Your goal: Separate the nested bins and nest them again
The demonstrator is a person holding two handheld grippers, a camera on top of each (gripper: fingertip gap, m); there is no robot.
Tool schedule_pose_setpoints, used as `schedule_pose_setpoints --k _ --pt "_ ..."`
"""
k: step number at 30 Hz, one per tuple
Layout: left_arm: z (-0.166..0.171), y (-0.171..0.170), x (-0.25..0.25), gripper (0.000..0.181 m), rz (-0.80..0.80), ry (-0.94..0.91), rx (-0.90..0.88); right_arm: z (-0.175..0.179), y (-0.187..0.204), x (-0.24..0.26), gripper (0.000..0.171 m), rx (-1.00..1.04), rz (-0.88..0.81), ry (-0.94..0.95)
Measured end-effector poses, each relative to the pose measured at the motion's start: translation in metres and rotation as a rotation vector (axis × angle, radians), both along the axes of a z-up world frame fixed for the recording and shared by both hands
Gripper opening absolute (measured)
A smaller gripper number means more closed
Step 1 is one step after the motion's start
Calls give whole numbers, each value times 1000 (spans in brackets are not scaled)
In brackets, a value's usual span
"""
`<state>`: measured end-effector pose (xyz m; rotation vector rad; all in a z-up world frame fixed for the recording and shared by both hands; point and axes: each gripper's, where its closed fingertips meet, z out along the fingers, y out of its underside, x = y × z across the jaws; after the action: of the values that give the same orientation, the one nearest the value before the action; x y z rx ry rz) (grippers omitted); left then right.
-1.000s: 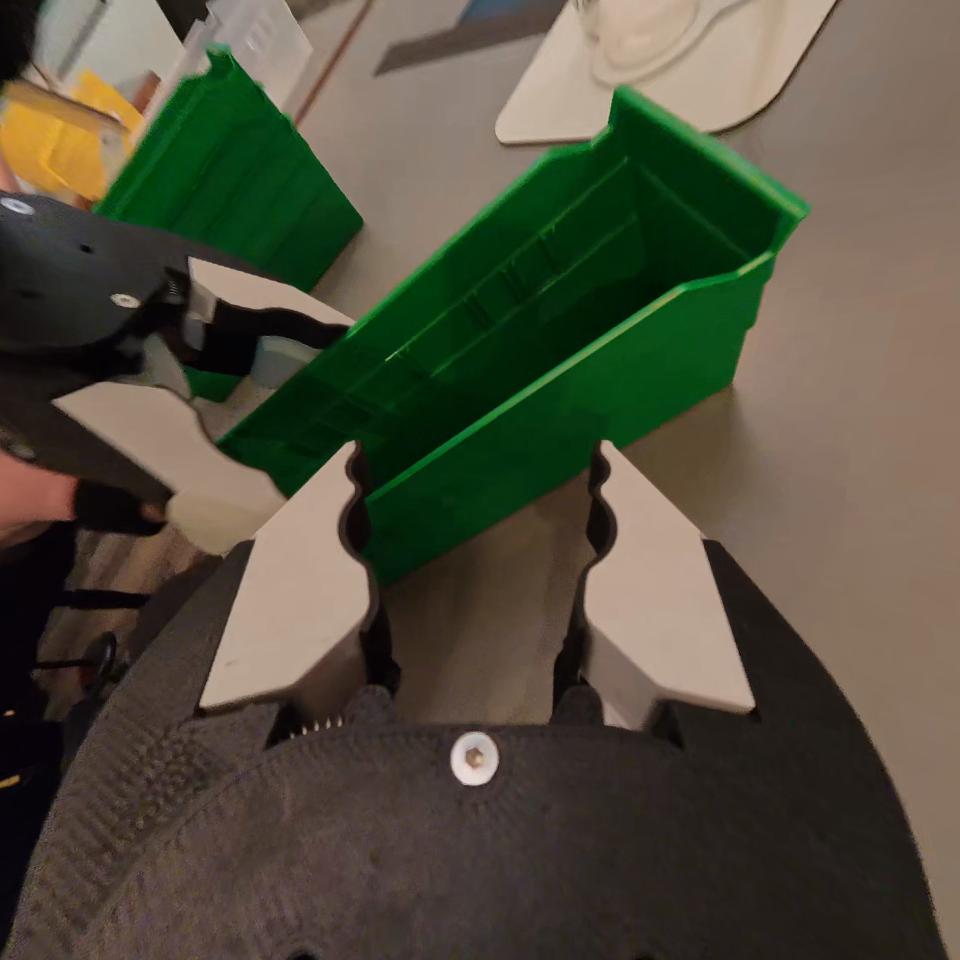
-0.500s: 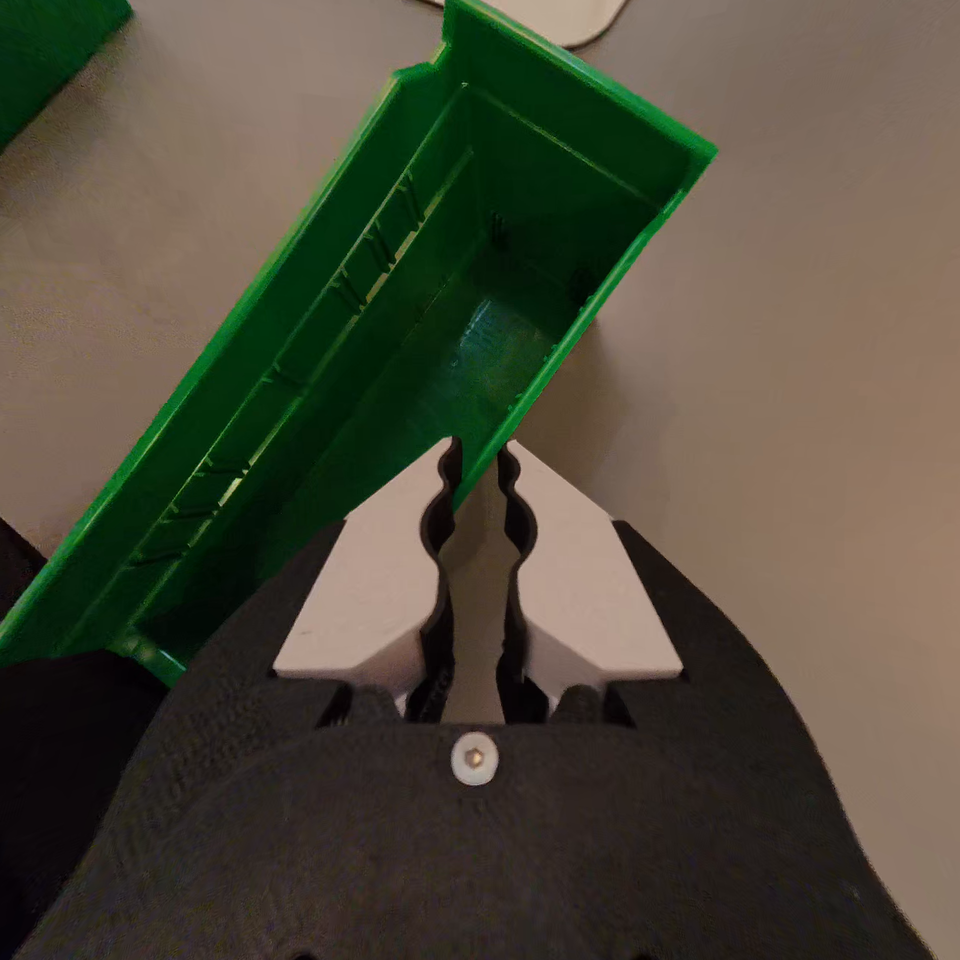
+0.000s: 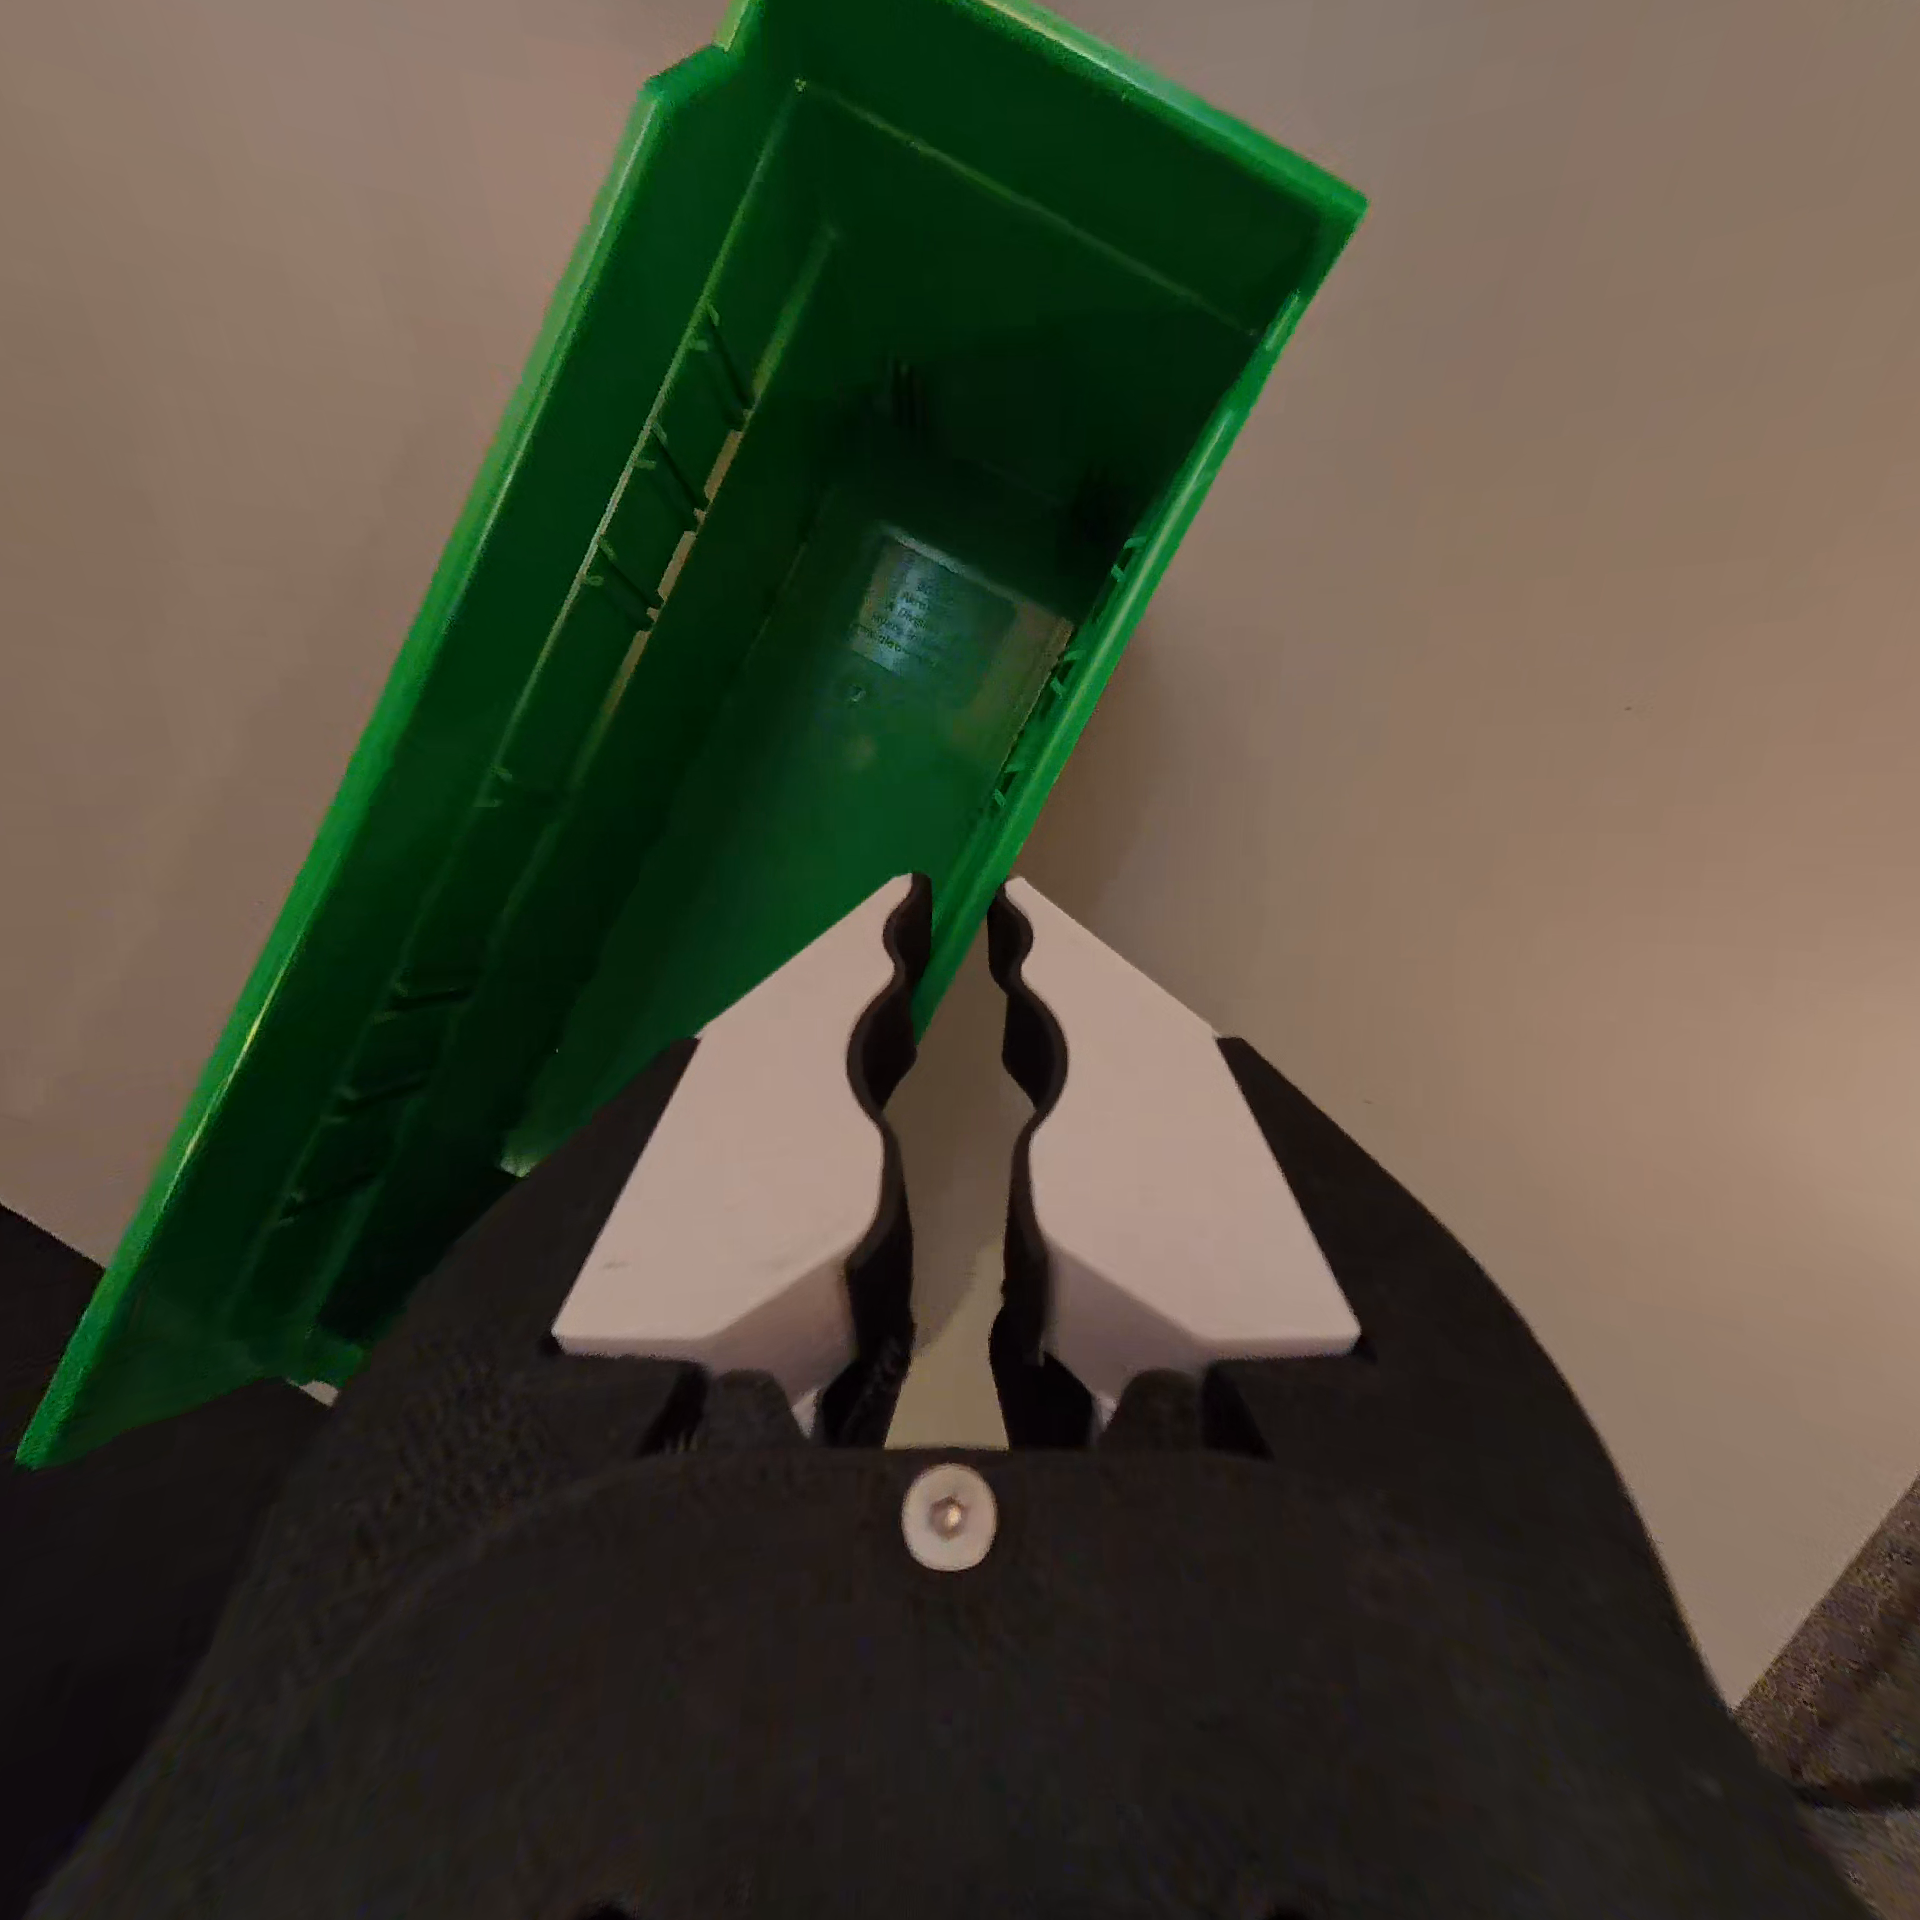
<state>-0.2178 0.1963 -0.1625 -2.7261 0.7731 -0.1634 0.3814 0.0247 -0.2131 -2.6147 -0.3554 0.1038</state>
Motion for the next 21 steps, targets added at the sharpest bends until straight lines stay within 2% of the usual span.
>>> schedule_pose_setpoints --k 1,4,8,21 --pt "-4 0 -3 147 -1 16 -17 0 0 5 9 1 0 1" --pt "-9 1 -4 123 25 0 -47 0 0 19 9 -7 -15 -10" --pt "-5 5 -3 111 40 -35 -27 0 -1 26 9 -7 -21 -13" --pt "12 10 -5 103 23 -47 43 0 -2 29 9 -22 -25 12"
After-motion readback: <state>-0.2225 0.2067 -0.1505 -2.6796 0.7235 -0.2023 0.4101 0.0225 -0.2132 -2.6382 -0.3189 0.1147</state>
